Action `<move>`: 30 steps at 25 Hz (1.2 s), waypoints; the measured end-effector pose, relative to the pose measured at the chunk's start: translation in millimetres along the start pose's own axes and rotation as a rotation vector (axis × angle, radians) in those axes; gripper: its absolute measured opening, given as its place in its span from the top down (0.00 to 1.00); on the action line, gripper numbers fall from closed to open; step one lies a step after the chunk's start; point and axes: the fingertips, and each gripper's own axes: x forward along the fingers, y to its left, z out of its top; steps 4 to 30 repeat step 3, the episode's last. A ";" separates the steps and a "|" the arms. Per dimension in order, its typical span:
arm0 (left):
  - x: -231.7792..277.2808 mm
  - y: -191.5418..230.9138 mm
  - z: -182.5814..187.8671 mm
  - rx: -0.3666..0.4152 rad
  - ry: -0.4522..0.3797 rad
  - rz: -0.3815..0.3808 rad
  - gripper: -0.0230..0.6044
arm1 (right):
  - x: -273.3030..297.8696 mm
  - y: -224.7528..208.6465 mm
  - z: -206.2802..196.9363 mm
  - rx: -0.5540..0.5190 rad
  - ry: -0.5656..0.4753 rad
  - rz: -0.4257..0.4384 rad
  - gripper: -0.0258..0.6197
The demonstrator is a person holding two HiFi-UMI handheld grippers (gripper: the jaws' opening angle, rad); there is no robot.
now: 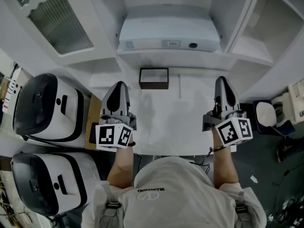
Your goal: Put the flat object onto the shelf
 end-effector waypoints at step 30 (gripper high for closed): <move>0.3 1.3 0.1 -0.002 0.002 0.003 0.95 | 0.8 -0.1 -0.5 -0.002 0.003 -0.002 0.95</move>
